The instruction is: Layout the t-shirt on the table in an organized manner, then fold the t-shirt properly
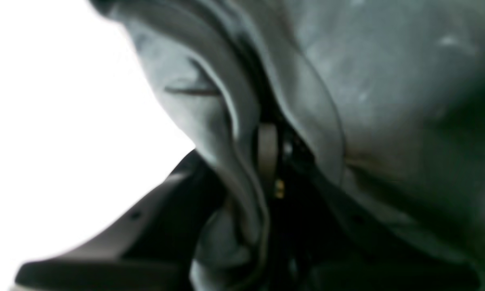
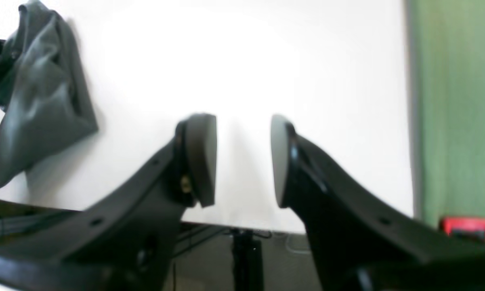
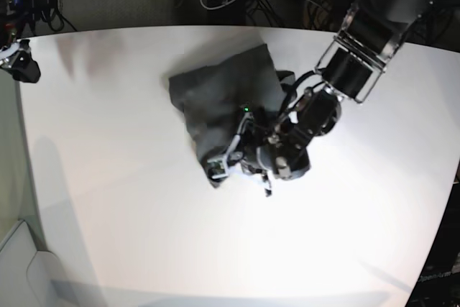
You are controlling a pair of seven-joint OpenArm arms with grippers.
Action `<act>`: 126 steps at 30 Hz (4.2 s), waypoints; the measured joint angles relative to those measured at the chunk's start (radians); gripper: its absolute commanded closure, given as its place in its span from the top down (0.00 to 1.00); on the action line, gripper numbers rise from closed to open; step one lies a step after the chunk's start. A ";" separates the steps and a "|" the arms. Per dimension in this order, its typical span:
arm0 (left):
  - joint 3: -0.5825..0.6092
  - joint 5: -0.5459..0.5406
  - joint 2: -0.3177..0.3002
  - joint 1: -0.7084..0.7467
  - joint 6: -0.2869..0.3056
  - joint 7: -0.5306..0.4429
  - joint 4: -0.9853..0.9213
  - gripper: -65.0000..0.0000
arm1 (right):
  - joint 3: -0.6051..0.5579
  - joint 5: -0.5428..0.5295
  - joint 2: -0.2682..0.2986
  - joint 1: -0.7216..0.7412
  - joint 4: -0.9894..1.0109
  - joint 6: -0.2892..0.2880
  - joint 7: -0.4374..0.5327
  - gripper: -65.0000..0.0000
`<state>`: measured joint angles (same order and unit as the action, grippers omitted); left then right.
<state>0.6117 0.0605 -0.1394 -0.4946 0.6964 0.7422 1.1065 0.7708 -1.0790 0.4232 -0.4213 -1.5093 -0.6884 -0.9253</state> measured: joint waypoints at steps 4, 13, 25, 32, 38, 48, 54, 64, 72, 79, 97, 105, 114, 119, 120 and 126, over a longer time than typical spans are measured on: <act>0.134 0.097 0.002 -0.018 0.000 -0.115 0.014 0.01 | 0.018 0.000 -0.022 -0.034 -0.040 0.000 0.001 0.36; 0.172 0.364 0.091 -0.001 0.004 -0.158 0.010 0.01 | 0.015 0.000 -0.059 -0.051 -0.095 0.000 0.002 0.36; 0.170 0.469 0.110 0.013 0.005 -0.074 0.014 0.19 | 0.008 0.000 -0.063 -0.051 -0.095 0.000 0.002 0.36; 0.078 0.518 0.100 0.063 0.007 -0.031 0.151 0.89 | -0.013 0.001 -0.088 -0.054 -0.095 0.000 0.004 0.36; -0.037 0.516 0.098 0.068 0.011 -0.029 0.296 0.84 | -0.054 0.001 -0.097 -0.053 -0.095 0.000 0.002 0.36; -0.399 0.512 0.089 0.177 0.010 -0.031 0.576 0.63 | -0.136 0.011 -0.108 -0.050 -0.189 0.004 -0.005 0.36; -0.722 0.522 0.017 0.384 0.009 -0.014 0.702 0.19 | -0.356 -0.003 -0.121 0.044 -0.413 -0.005 0.008 0.34; -1.274 0.484 0.026 0.679 0.010 -0.010 0.796 0.00 | -0.743 0.004 -0.265 0.276 -0.271 -0.002 0.014 0.00; -1.529 0.233 0.026 0.886 0.006 -0.010 0.797 0.00 | -1.008 0.004 -0.310 0.326 -0.013 0.002 0.135 0.00; -1.593 0.148 0.022 0.954 0.009 -0.013 0.789 0.00 | -1.120 -0.001 -0.287 0.362 0.210 0.001 0.292 0.00; -1.583 0.132 0.006 0.930 0.012 -0.028 0.790 0.00 | -1.117 0.012 -0.224 0.308 -0.004 0.010 0.351 0.00; -1.584 0.089 -0.042 0.962 0.004 -0.031 0.776 0.00 | -1.036 0.005 -0.147 0.154 -0.251 0.005 0.362 0.00; -1.487 0.027 -0.061 0.983 0.007 -0.030 0.652 0.00 | -0.907 0.021 -0.082 -0.190 -0.317 0.006 0.569 0.00; -1.339 0.039 -0.068 1.035 0.006 -0.017 0.536 0.00 | -0.895 0.212 -0.083 -0.331 -0.309 0.008 0.697 0.00; -1.304 0.039 -0.069 1.034 0.007 -0.019 0.518 0.00 | -0.896 0.243 -0.092 -0.357 -0.293 0.006 0.716 0.00; -1.131 0.035 -0.068 1.057 0.004 -0.170 0.327 0.00 | -0.901 0.309 -0.127 -0.389 -0.113 0.003 0.816 0.00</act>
<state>-0.5194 0.0956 -0.2073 0.5621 0.7002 0.5724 1.4338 -0.1307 -0.7704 0.2962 -0.8104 -1.6222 -0.6853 -0.1089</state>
